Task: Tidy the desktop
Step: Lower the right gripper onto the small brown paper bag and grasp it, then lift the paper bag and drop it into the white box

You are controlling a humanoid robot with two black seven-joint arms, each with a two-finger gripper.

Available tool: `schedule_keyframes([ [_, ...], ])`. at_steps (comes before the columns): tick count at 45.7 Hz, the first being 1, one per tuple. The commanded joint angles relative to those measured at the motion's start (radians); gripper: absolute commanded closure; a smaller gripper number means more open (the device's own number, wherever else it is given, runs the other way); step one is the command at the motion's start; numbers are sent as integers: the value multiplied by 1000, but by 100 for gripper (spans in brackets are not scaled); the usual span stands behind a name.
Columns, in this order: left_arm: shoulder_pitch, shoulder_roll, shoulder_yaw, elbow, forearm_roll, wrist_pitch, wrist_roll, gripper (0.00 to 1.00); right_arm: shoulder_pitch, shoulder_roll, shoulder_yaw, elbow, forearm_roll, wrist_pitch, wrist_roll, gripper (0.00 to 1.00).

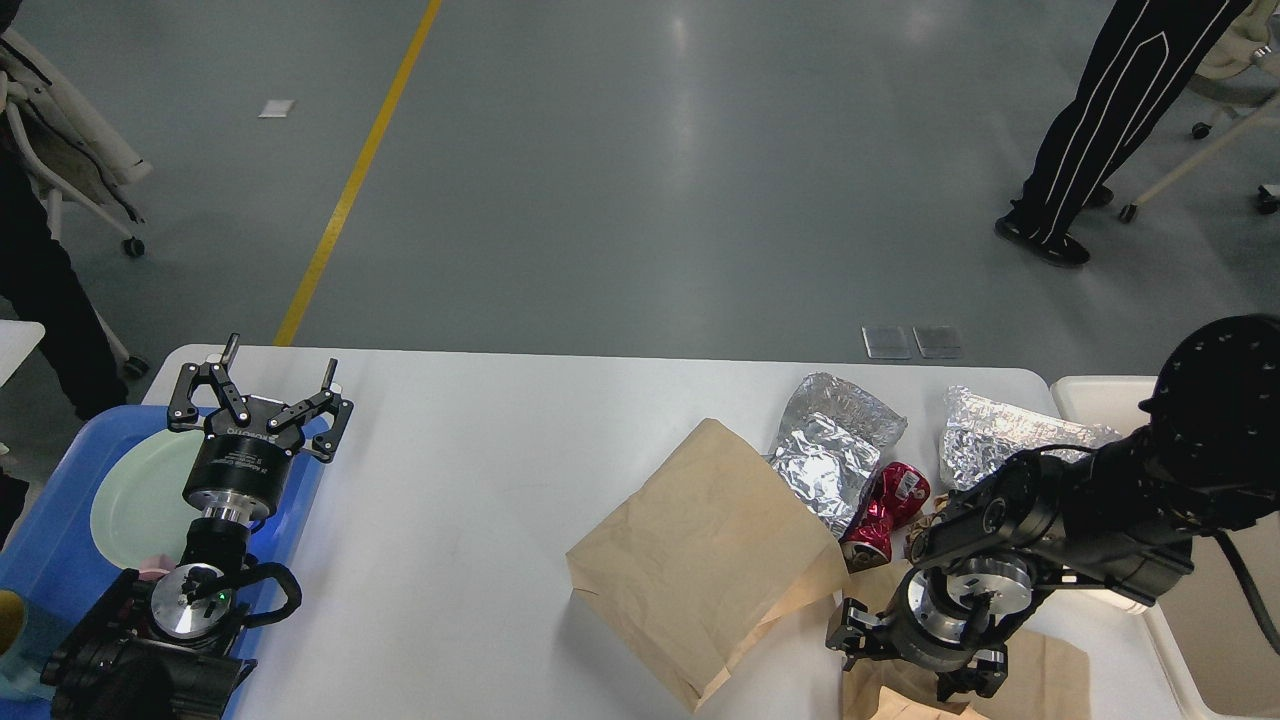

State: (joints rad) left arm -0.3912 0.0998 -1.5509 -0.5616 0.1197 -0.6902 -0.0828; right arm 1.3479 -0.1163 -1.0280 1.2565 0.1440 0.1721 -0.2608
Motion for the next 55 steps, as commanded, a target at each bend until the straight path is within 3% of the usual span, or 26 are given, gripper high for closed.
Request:
schedule_keyframes([
  [1,0,0,0,0,0,0,0,4,-19,17,3,1,0,-5,0,52],
  [4,0,0,0,0,0,0,0,4,-16,18,3,6,6,3,-1,87],
  [6,0,0,0,0,0,0,0,4,-18,18,3,7,9,3,-1,99],
  [45,0,0,0,0,0,0,0,4,-6,4,5,41,20,-23,0,100],
  [55,0,0,0,0,0,0,0,4,135,-144,-12,225,22,-17,2,100],
])
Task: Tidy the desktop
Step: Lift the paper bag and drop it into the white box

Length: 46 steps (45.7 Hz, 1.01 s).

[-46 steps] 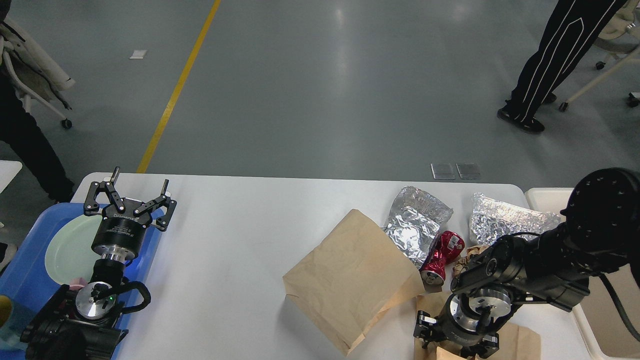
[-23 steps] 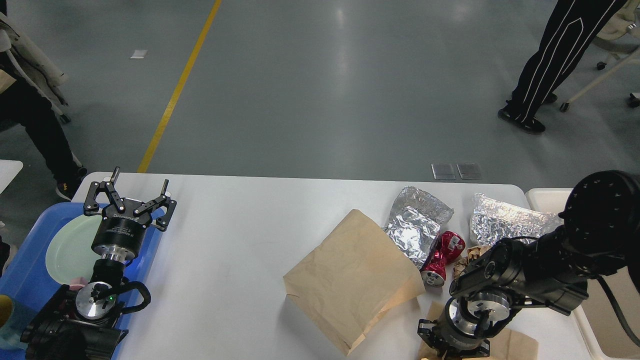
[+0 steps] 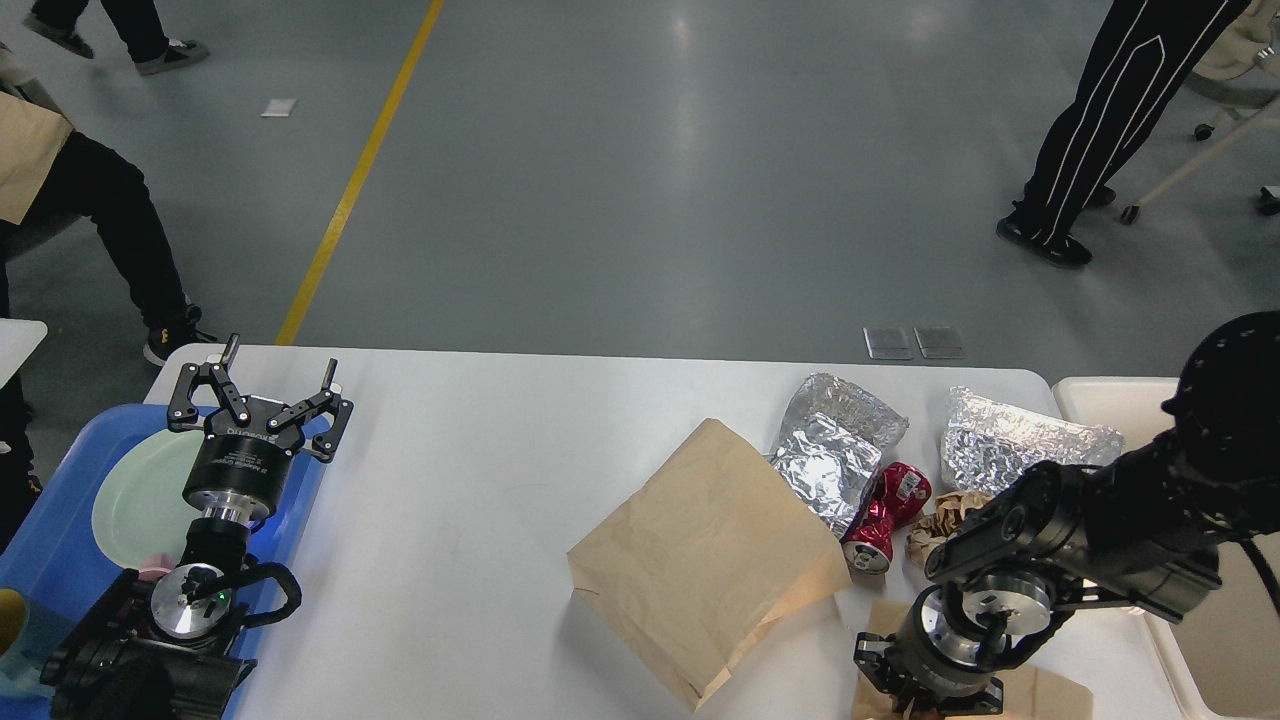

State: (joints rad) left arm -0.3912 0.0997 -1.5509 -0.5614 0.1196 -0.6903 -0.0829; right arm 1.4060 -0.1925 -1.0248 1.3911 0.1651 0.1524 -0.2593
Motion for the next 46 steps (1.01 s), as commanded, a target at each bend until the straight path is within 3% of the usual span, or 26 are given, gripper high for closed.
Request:
schedule_keyframes([
  [1,0,0,0,0,0,0,0,4,99,-82,-18,109,1,6,0,100],
  [9,0,0,0,0,0,0,0,4,326,-169,-107,275,2,21,0,100],
  [14,0,0,0,0,0,0,0,4,493,-199,-175,330,33,97,2,100],
  [30,0,2,0,0,0,0,-2,4,1056,-252,-348,353,88,521,5,100],
  [46,0,0,0,0,0,0,-1,4,1082,-255,-391,333,88,472,5,100],
])
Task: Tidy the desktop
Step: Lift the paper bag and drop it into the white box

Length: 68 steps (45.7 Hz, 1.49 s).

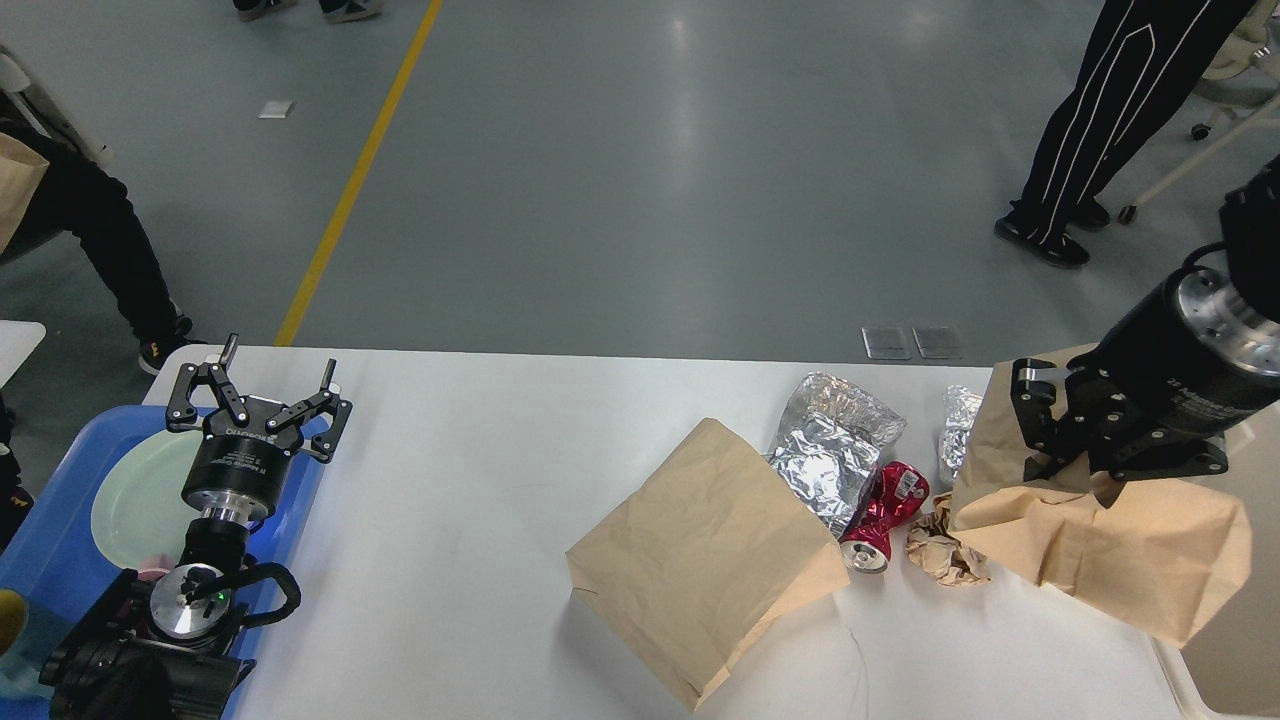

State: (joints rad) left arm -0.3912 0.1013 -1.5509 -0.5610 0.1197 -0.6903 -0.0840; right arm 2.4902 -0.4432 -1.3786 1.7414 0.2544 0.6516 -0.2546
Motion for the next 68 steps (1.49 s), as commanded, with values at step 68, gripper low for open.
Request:
schedule_keyframes([
  [68,0,-2,0,0,0,0,1,4,-1958,104,452,-1755,-81,-615,6,100],
])
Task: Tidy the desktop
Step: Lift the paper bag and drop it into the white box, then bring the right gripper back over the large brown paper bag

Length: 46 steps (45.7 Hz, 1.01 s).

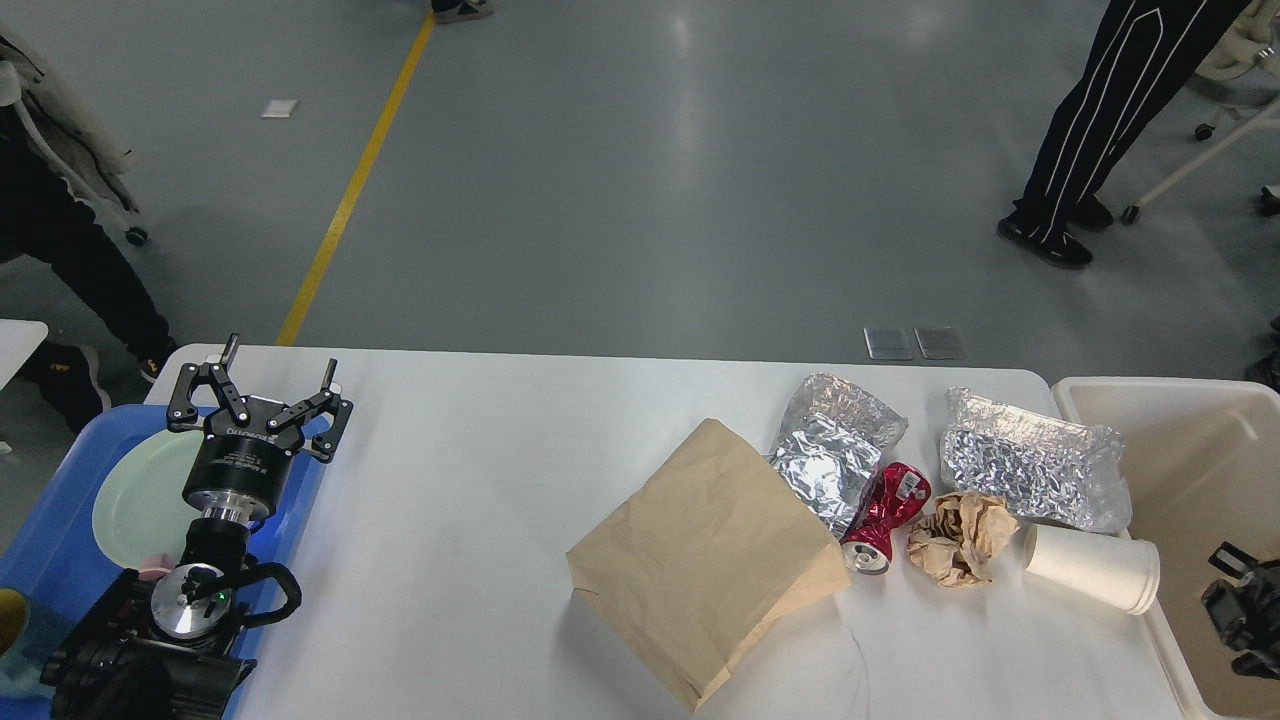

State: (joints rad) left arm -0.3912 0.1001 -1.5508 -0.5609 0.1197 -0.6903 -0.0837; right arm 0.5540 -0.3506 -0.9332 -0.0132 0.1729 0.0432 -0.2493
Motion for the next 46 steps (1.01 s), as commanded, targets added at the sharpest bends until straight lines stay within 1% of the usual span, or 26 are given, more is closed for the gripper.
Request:
schedule_keyframes([
  [1,0,1,0,0,0,0,-1,4,-20,12,7,1,0,-6,1,100],
  [29,0,1,0,1,0,0,-1,4,-52,55,31,1,0,-6,1,100],
  [30,0,1,0,0,0,0,1,4,-51,53,33,1,0,-12,1,58],
  [33,0,1,0,0,0,0,-1,4,-51,53,28,1,-1,-32,1,4],
  [34,0,1,0,0,0,0,-1,4,-49,53,27,1,-1,-32,1,0],
  [46,0,1,0,0,0,0,-1,4,-48,52,27,2,-1,-32,-1,0],
])
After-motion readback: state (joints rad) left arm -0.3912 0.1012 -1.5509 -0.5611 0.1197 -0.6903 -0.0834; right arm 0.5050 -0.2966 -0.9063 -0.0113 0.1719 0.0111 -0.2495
